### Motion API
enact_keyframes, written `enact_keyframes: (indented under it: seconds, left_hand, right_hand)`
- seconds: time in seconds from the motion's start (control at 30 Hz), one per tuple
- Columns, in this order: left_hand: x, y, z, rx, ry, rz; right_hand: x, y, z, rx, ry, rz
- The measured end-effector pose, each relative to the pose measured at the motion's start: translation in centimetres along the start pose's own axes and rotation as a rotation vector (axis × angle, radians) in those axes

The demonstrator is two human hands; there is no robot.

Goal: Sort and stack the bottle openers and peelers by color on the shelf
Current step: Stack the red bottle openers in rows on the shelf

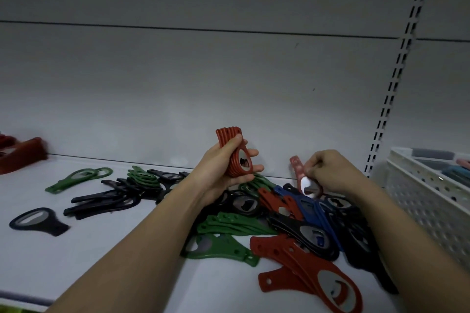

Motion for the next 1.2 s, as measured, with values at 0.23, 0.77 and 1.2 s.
enact_keyframes:
  seconds: [0.23, 0.77, 1.2]
  left_hand:
    - [-0.4, -1.1, -0.2, 0.011, 0.045, -0.099]
    - [0.3, -0.6, -0.1, -0.19, 0.013, -0.088]
    - [0.6, 0.2, 0.1, -0.151, -0.023, -0.044]
  right_hand:
    - [-1.7, 1.7, -4.2, 0.579, 0.139, 0.138]
    - [-3.1, -1.5, -6.5, 0.137, 0.303, -0.048]
    - [-3.8, -3.0, -6.8, -0.111, 0.269, -0.211]
Point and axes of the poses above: each hand's wrist, its own x-axis towards the middle knuckle, its own y-axis out of the back of the hand, z = x × y, the point moved 6 cm from there along x, towards the middle knuckle, and after that the axes turned 10 degrees about -x, right-handed, at the moved point
